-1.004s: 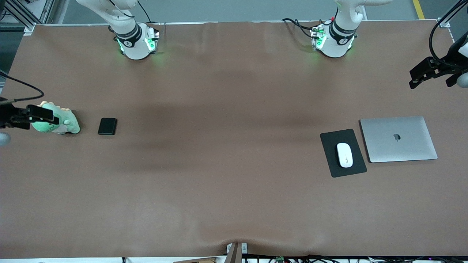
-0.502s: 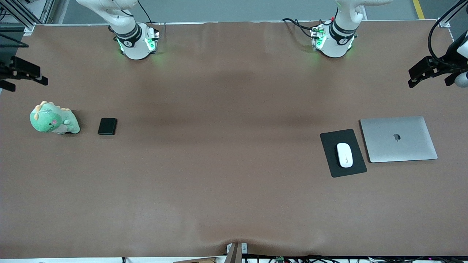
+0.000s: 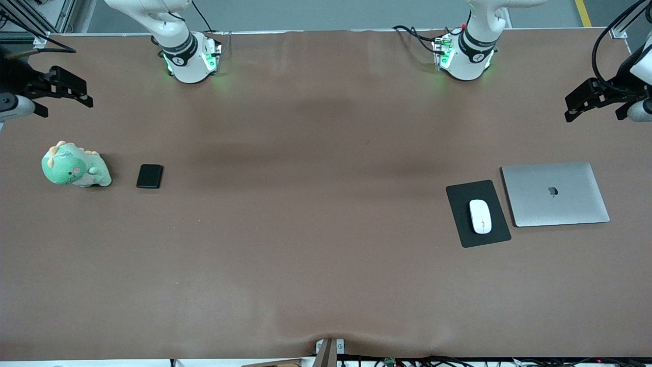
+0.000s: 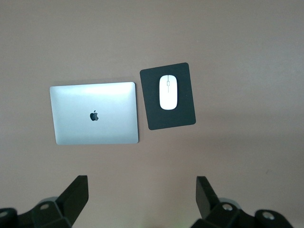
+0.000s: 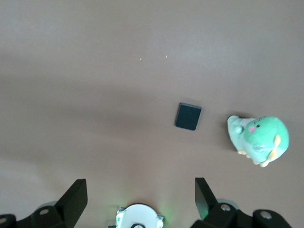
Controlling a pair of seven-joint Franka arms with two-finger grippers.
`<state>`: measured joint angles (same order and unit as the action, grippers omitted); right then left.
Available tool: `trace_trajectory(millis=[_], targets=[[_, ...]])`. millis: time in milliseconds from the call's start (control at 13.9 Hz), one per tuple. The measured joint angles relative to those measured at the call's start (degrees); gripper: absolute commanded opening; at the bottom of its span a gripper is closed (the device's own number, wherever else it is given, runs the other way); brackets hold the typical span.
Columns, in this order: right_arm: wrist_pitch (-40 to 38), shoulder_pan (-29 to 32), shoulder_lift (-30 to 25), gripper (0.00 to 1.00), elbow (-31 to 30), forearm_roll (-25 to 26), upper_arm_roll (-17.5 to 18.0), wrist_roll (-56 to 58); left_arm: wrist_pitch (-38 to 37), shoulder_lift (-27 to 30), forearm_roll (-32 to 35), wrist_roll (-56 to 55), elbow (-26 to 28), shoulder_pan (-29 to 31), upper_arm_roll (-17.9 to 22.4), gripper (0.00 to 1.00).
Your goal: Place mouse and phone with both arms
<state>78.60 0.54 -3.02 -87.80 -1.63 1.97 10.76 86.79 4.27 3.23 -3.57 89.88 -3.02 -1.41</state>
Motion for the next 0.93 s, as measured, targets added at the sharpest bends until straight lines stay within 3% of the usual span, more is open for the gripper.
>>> trace_trajectory(millis=[932], targets=[[3.27,1.88,0.00,1.00,0.52,0.88,-0.77,0.00,-0.45,-0.03,-2.17,0.00,0.00,-0.05,-0.13,1.00]])
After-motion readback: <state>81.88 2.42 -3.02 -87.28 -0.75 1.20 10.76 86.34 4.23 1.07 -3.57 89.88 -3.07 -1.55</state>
